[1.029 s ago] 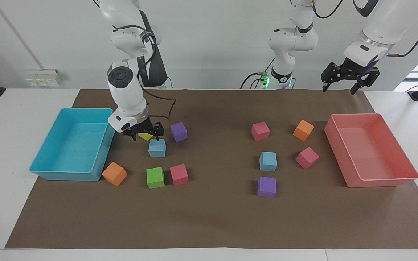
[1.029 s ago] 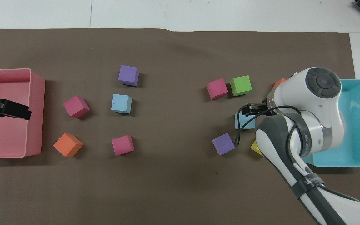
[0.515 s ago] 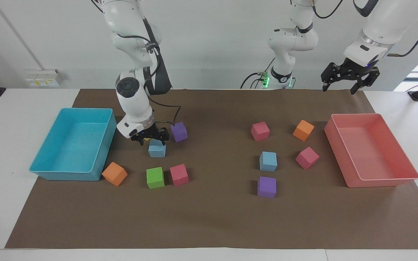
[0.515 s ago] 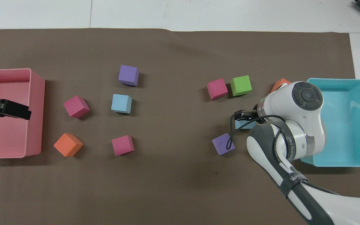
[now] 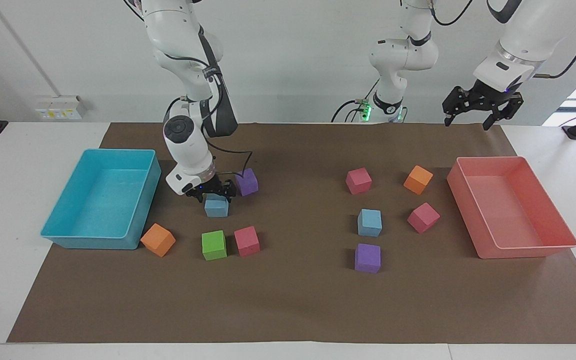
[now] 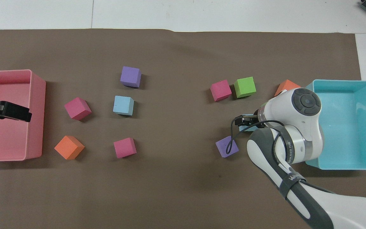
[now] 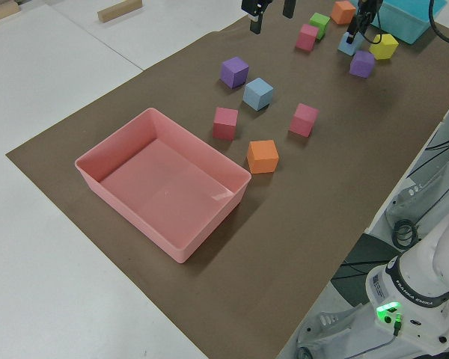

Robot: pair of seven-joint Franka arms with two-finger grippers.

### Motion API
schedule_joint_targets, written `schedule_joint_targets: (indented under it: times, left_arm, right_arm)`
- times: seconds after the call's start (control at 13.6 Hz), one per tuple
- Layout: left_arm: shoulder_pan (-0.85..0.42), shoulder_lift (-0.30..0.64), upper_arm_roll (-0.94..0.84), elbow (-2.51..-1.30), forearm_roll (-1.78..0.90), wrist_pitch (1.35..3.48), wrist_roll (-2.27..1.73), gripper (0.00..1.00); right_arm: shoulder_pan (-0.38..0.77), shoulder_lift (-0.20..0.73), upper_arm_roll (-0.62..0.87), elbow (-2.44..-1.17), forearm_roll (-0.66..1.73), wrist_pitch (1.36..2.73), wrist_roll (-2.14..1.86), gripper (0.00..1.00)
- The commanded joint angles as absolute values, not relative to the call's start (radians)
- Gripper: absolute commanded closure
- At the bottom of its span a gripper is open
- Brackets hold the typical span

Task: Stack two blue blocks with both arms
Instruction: 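Close the right gripper on the light blue cube and lift it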

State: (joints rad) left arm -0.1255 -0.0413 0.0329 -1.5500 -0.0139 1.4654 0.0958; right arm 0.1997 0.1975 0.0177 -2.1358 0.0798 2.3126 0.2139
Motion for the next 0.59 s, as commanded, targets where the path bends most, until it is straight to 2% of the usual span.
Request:
schedule_joint_targets:
  times: [0.0, 0.51]
  left_arm:
    - [-0.112, -0.052, 0.026, -1.548, -0.015, 1.456, 0.101, 0.0]
    - [-0.112, -0.052, 0.026, -1.548, -0.015, 1.456, 0.101, 0.0]
  right_arm:
    - [0.201, 0.199, 0.02, -2.177, 0.103, 2.37, 0.198, 0.0]
    - [0.199, 0.215, 0.018, -2.183, 0.103, 2.385, 0.189, 0.0]
